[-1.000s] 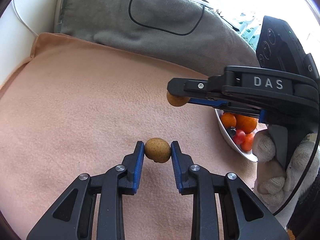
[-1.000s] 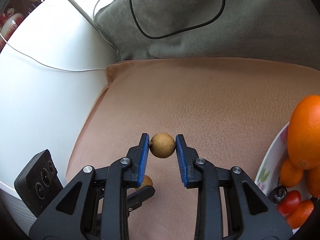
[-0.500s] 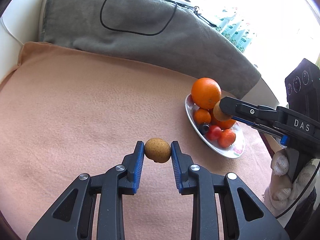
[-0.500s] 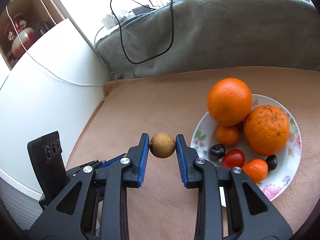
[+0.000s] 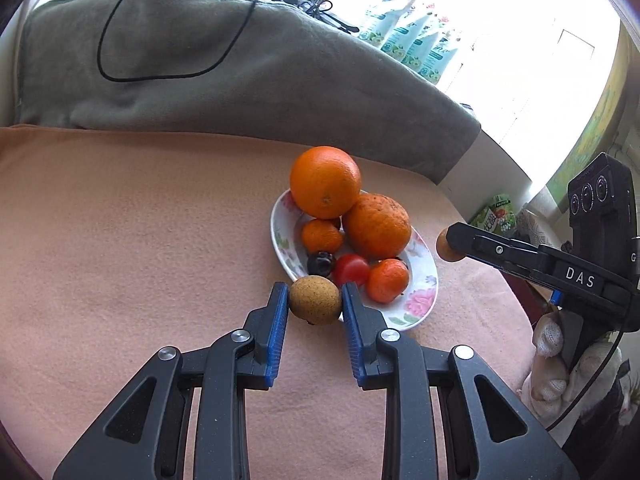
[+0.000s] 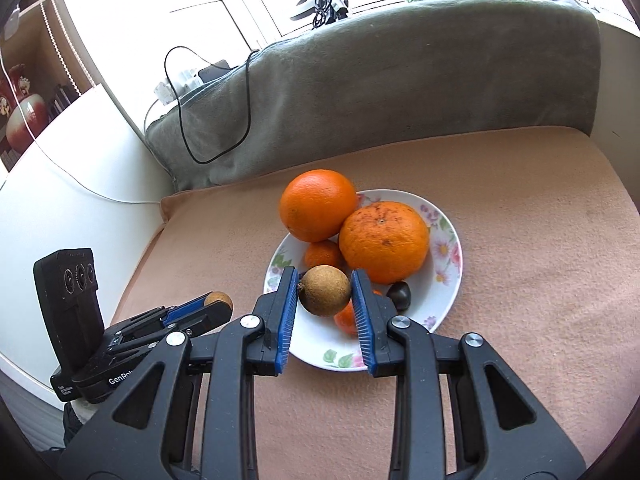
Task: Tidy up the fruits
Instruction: 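Carry both longans onto the floral plate and open both grippers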
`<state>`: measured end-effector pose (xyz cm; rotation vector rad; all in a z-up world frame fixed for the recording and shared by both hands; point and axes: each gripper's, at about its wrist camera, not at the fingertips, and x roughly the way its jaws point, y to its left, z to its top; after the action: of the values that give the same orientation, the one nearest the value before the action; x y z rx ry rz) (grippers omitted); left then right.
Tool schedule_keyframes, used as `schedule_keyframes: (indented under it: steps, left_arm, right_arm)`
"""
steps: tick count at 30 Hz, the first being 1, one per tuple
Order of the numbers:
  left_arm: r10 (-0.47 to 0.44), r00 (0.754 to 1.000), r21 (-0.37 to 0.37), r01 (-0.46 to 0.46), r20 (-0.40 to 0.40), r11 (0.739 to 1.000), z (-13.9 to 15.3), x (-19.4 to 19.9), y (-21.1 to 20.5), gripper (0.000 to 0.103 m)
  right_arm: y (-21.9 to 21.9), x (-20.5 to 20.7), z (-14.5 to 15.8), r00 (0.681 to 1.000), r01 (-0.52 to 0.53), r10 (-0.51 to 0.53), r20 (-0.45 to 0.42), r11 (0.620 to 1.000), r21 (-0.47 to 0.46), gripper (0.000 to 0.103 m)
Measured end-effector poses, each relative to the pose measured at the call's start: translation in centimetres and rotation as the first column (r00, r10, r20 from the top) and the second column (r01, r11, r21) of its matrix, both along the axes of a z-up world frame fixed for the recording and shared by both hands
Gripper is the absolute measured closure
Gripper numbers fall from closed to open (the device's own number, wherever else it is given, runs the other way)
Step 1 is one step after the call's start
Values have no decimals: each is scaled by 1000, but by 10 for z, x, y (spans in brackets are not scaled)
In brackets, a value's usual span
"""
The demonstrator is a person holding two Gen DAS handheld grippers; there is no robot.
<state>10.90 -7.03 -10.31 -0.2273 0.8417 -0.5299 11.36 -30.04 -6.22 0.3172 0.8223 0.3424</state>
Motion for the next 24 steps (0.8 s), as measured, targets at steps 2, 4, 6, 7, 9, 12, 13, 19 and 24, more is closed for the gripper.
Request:
schedule_keyframes:
  steps: [2, 4, 6, 7, 9, 12, 13, 19, 24]
  left_arm:
    - [-16, 1000, 2, 16, 2, 1000, 0, 0, -8, 77]
    - [-29, 1000, 7, 29, 6, 1000, 1, 0, -15, 77]
    - [-36, 999, 12, 36, 6, 999, 1, 1, -21, 77]
    - [-40, 999, 14, 40, 6, 999, 1, 2, -23, 77]
    - [-46, 999, 20, 46, 3, 999, 0, 4, -29, 77]
    - [-56, 998, 31, 56, 6, 998, -1, 5, -34, 77]
    - [-59, 998, 36, 58, 8, 998, 0, 5, -35, 77]
    - [-65, 998, 63, 64, 19, 996, 1, 6, -43, 77]
    - [-70, 997, 69, 68, 21, 995, 1, 6, -45, 77]
  right_arm:
    - [-9, -2, -2, 1000, 16, -16, -3, 1000, -8, 74]
    - [-16, -3, -4, 1000, 28, -28, -7, 999, -20, 74]
    - [-19, -2, -6, 999, 40, -40, -9, 999, -35, 74]
    - [-21, -2, -7, 999, 44, -44, -12, 998, -35, 74]
    - [-24, -2, -10, 999, 46, -47, -19, 998, -31, 74]
    - [-26, -2, -16, 998, 44, -45, -31, 998, -36, 74]
    - [-27, -2, -18, 998, 44, -45, -37, 998, -33, 74]
    - [-27, 2, -26, 998, 40, -42, -56, 999, -30, 74]
    - [-25, 4, -30, 997, 35, -38, -64, 999, -40, 74]
